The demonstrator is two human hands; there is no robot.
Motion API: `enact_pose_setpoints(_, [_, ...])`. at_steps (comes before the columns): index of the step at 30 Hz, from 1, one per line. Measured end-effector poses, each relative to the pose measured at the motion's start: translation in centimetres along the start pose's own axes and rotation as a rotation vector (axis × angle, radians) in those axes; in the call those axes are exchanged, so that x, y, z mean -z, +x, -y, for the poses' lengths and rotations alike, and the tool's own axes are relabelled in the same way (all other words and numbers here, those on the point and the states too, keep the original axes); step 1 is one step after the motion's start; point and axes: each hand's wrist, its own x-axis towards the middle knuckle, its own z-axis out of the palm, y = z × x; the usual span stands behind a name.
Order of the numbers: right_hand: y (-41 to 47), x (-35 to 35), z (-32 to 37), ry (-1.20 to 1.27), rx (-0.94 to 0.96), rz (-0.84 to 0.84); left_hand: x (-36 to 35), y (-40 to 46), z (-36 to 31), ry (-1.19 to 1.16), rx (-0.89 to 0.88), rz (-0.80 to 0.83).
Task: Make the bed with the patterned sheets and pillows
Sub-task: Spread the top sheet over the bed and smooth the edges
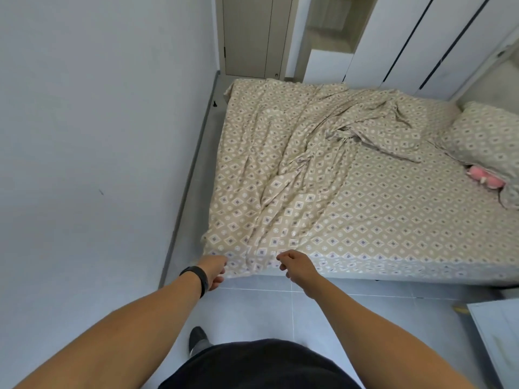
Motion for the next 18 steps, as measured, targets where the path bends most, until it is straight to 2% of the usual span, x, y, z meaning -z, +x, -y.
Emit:
enact_pose_setpoints(5, [-0.4,9.9,-1.1,-0.021,0.130,-0.036,-11.1,-4.1,-3.9,0.132,-0.118,0.087])
enact_pose_setpoints(11, [0.6,20.2,-2.5,-0.012,0.166,-0.155,-22.1,-7.6,-8.6,0.360,-0.398,0.205])
enact_pose_setpoints(15, [2.6,24.9,-2.2,-0.052,0.169,-0.162,-26.6,-8.1,-12.1,0.467,-0.499,0.244])
enact_pose_setpoints(18, [4.9,27.6,-1.6,-0.060,0.153,-0.173,-28.7,-6.7,-14.9,0.503,-0.512,0.236])
